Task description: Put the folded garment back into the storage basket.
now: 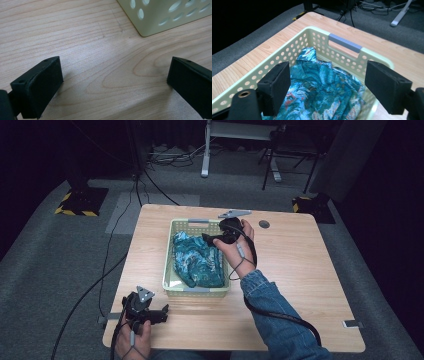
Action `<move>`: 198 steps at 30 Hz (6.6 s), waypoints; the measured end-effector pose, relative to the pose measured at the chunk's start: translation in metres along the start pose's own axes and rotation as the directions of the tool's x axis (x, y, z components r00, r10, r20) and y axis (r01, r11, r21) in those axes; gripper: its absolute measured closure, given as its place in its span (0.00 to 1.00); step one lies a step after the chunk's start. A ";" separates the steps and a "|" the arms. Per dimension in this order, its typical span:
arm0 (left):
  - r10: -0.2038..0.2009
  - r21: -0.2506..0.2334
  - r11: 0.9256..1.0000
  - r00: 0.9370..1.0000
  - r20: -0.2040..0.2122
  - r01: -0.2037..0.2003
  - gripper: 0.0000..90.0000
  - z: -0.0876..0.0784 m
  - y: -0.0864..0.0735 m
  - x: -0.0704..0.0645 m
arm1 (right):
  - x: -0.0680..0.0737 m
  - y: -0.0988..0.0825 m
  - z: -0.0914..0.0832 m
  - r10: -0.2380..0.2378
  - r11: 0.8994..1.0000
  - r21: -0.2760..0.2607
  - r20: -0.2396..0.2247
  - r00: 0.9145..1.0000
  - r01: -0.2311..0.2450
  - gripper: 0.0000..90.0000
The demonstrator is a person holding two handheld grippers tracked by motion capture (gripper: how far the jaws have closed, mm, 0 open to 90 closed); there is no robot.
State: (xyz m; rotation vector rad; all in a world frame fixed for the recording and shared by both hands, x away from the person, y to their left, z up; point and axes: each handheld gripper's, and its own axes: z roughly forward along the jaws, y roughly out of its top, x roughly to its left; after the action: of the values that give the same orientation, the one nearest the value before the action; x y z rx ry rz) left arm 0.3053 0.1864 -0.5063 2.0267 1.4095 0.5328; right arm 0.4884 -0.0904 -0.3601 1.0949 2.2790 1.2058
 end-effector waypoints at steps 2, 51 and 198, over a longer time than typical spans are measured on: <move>0.000 0.000 1.000 1.000 0.000 0.000 0.00 0.000 0.000 0.000 | -0.002 0.001 -0.005 -0.004 1.000 -0.007 0.000 1.000 0.004 0.23; -0.002 0.001 1.000 1.000 0.002 0.002 0.00 0.000 0.000 0.000 | -0.058 -0.010 -0.113 -0.029 0.998 -0.063 -0.020 0.999 0.028 0.20; -0.002 0.001 1.000 1.000 0.002 0.002 0.00 0.000 0.000 0.000 | -0.217 -0.208 -0.209 0.099 0.991 0.069 0.207 0.973 -0.115 0.14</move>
State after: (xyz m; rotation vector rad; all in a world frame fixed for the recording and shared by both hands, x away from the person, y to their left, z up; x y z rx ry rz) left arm 0.3054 0.1862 -0.5062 2.0265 1.4108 0.5293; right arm 0.4049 -0.4420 -0.4189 1.3214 2.1529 0.9965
